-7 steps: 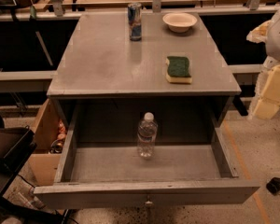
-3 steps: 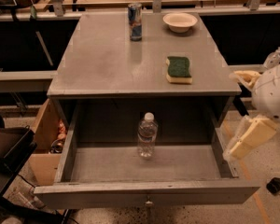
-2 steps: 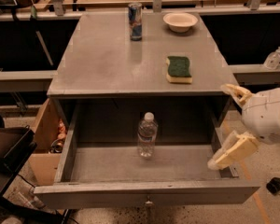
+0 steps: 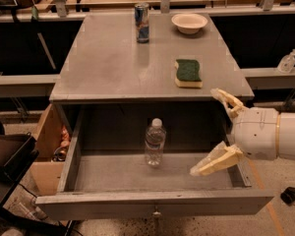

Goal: Pick water bottle from top drawer and place on counter

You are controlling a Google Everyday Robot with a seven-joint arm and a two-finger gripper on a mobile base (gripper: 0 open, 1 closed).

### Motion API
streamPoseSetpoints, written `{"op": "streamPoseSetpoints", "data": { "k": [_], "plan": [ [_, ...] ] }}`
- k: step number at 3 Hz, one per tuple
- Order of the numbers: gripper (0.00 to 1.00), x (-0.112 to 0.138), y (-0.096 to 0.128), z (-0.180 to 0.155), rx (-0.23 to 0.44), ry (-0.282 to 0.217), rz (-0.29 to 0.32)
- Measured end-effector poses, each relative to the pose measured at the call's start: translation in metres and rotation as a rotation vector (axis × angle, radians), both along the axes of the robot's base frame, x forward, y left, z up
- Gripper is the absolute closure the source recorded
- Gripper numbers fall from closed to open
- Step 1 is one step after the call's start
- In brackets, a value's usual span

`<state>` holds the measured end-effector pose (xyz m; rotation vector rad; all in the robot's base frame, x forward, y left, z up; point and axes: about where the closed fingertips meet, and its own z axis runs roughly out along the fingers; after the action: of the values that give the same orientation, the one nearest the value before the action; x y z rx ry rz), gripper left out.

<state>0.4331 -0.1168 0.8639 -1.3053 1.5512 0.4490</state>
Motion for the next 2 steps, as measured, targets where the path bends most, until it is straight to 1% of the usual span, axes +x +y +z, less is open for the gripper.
{"op": "streamPoseSetpoints", "data": {
  "k": [1,2],
  "plan": [
    [0.0,0.0,0.001,0.0,0.0,0.0,0.001],
    [0.0,0.012,0.007,-0.031,0.072,0.023,0.005]
  ]
}}
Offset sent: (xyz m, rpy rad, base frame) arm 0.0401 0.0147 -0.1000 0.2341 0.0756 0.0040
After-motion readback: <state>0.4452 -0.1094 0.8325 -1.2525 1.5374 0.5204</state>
